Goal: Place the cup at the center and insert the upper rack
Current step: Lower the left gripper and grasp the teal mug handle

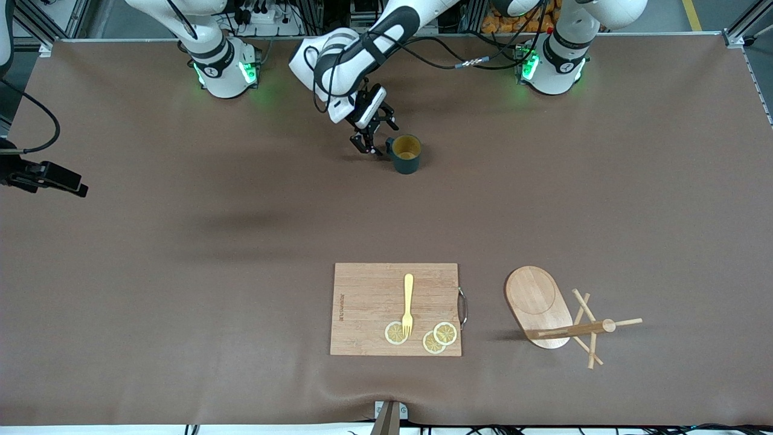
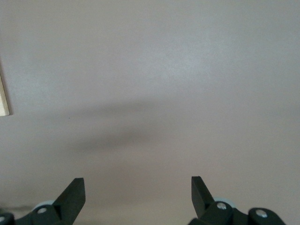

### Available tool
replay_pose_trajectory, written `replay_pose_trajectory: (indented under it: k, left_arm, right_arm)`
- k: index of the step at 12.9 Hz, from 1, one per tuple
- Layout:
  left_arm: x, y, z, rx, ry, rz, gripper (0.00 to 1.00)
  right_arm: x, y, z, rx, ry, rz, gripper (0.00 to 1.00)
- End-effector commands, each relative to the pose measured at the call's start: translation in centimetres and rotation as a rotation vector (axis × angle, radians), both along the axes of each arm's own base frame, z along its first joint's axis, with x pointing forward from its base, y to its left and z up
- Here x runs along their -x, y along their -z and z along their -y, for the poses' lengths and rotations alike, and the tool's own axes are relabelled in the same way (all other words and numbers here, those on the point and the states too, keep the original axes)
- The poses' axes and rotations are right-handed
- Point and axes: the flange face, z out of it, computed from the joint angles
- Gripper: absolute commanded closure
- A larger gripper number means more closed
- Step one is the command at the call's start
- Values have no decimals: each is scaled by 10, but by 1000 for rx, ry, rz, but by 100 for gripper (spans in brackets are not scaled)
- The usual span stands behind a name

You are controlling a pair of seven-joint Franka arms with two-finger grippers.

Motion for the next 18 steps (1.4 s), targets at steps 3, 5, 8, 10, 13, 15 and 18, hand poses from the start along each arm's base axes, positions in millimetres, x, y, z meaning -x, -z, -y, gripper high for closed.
replay_pose_trajectory:
  k: [3, 5, 8, 10, 13, 15, 18]
  left_arm:
    - [-11, -1, 2, -1, -2, 34, 19]
    - [-12, -1, 1, 0, -4, 33, 38]
    - [-13, -2, 1, 3, -10, 30, 66]
    - [-14, -4, 1, 5, -13, 26, 80]
    - [-16, -9, 1, 5, 5, 3, 100]
    - [-37, -29, -3, 31, -24, -29, 100]
    - [-78, -95, -9, 162, -58, -106, 100]
  right_arm:
    - [2, -16, 5, 5, -10, 25, 0]
    - [2, -17, 5, 6, -10, 30, 0]
    - [2, -17, 0, 5, -19, 25, 0]
    - [1, -19, 0, 4, -19, 33, 0]
    - [0, -23, -3, 2, -24, 44, 0]
    - [-1, -24, -14, 4, -42, 47, 0]
    - [-3, -20, -24, 1, -57, 41, 0]
